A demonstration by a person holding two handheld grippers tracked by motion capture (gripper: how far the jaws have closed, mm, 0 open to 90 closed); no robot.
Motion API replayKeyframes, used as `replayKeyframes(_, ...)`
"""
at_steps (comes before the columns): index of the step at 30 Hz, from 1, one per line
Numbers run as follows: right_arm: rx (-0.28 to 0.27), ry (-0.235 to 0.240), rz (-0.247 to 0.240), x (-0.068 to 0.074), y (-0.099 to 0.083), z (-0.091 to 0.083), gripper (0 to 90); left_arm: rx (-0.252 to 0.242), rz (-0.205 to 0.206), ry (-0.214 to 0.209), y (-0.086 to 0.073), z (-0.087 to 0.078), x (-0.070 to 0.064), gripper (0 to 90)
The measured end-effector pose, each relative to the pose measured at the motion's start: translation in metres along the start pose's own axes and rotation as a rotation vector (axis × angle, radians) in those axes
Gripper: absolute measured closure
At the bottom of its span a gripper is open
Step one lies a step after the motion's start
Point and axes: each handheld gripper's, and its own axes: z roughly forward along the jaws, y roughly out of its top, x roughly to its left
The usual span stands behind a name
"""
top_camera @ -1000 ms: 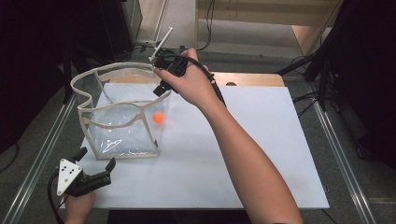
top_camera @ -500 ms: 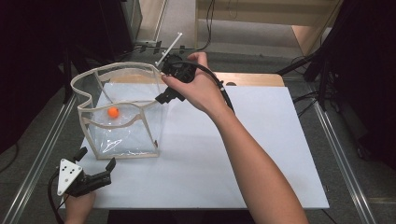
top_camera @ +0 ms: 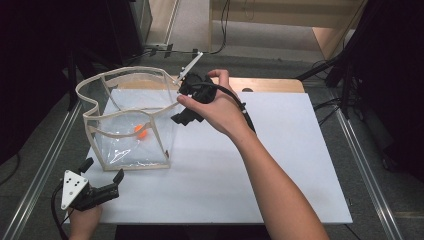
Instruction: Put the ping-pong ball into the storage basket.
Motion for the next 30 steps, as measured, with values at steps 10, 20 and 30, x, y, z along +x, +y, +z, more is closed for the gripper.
replayKeyframes(10,-0.039,0.007,0.030,0.002,-0.031,-0.005,0.0,0.001,0.003,0.002,0.000,0.000,0.000,0.0)
replayKeyframes(20,-0.081,0.005,0.018,0.010,-0.057,-0.007,0.0,0.003,0.005,0.002,0.000,0.000,0.000,0.0)
replayKeyframes(30,-0.134,-0.001,0.019,0.016,-0.081,-0.011,0.0,0.002,0.006,0.002,0.000,0.000,0.000,0.0)
